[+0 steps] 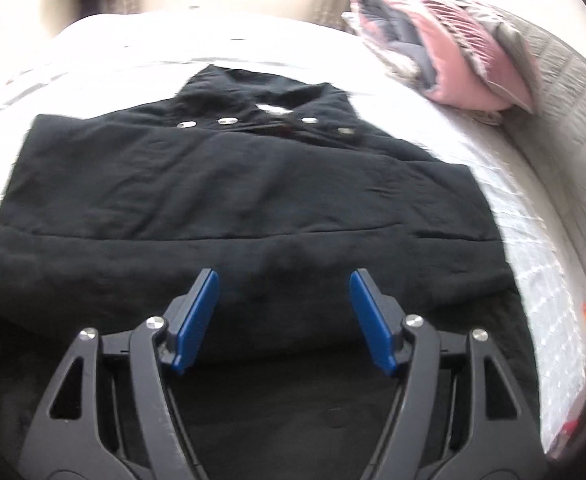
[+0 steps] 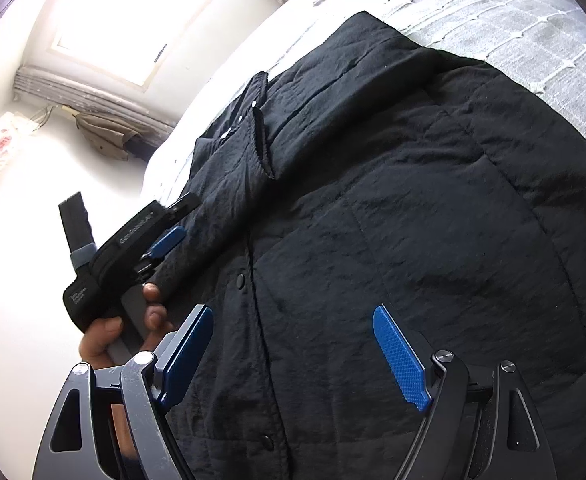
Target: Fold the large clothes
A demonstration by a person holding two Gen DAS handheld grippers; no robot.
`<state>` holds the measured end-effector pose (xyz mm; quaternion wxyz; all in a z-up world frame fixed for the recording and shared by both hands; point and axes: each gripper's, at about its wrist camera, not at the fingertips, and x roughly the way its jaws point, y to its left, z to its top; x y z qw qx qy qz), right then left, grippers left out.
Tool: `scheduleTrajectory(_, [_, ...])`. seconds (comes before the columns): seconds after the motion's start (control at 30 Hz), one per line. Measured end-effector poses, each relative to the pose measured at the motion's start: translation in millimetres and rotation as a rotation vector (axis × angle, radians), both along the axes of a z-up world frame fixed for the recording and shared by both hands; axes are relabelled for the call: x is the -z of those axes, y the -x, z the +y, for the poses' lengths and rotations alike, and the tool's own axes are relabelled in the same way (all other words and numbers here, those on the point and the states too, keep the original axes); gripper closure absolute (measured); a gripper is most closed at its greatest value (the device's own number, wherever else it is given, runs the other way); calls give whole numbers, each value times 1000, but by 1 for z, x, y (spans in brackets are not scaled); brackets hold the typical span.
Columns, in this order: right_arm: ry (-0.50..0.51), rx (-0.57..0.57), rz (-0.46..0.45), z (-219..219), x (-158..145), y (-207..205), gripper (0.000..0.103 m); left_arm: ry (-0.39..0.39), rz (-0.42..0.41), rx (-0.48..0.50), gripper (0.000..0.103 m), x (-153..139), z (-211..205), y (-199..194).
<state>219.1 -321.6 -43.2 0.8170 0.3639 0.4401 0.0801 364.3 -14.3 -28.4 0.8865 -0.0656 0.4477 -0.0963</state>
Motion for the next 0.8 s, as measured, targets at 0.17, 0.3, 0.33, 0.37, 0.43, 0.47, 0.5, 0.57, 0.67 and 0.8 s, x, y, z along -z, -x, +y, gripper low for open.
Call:
scheduleTrajectory(0.17, [-6,3,10,3,4,-7,19,20,27,-240,34,3,95,-11])
scheduleTrajectory(0.3, [-7,1,-2,1,2,-7,19,117,51,-450,34,10,181,-13])
scheduleTrajectory(0.33, [-4,-2,-5,1,2,-6,19,136,65,-478,34,16,194,-13])
scheduleTrajectory(0.37, [1,-6,-6,3,1,-6,19,143,81,-490,34,21,201,-13])
scheduleTrajectory(0.43, [8,-17,-4,8,1,-6,19,77,125,-510,34,32,205,-17])
scheduleTrajectory(0.47, [13,-25,-3,11,1,-7,19,35,153,-523,34,42,206,-22])
scheduleTrajectory(0.5, [17,-31,-2,13,1,-7,19,30,162,-528,34,48,206,-24])
scheduleTrajectory(0.57, [39,-51,3,21,2,-10,19,20,145,-535,34,53,202,-26])
scheduleTrajectory(0.67, [67,-58,14,25,4,-12,19,-36,129,-521,34,52,192,-29])
scheduleTrajectory(0.8, [80,-40,23,22,7,-13,19,-65,125,-496,38,41,191,-29])
